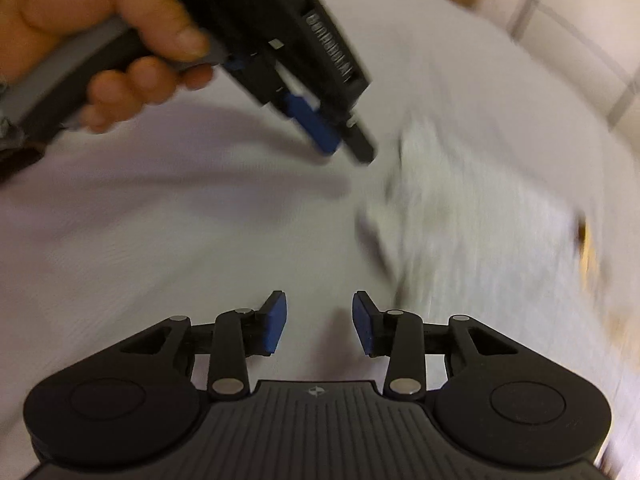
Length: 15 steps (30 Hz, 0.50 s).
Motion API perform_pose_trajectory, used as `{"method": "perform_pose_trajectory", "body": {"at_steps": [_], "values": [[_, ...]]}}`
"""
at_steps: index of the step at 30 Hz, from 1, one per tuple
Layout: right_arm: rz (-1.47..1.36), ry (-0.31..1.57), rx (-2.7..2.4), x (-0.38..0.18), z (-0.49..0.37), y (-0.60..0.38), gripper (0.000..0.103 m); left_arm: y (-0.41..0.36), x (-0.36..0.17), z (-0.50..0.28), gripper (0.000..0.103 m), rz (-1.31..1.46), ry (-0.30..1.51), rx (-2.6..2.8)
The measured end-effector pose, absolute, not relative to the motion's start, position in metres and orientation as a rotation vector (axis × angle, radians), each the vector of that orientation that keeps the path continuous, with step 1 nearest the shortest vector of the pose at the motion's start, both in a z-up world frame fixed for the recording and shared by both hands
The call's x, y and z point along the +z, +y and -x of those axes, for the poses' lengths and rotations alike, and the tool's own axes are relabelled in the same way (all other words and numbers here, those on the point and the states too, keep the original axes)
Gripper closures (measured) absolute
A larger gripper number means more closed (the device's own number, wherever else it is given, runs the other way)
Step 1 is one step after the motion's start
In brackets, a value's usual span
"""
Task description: Fold clothes
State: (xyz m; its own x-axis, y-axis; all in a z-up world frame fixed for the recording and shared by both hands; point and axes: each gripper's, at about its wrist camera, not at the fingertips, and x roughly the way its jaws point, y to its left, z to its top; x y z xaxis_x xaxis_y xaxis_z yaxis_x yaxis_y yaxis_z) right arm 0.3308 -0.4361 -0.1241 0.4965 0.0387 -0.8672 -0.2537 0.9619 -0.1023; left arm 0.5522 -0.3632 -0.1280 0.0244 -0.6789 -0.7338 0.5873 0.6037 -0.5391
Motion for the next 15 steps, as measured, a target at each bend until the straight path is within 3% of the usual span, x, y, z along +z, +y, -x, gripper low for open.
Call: {"method": "perform_pose_trajectory", "body": {"at_steps": [6,15], "values": [[-0.007,1.088,0.007,-0.099,-0.257,-0.463,0.055,-0.391,-0.134,-0.523,0.075,-0.133,1.157,-0.954],[-0.229,1.091,-0.341,-0.051,-0.134,-0.509,0.051,-0.346,-0.105,-0.453,0.074,-0.204,1.19,-0.939]]}}
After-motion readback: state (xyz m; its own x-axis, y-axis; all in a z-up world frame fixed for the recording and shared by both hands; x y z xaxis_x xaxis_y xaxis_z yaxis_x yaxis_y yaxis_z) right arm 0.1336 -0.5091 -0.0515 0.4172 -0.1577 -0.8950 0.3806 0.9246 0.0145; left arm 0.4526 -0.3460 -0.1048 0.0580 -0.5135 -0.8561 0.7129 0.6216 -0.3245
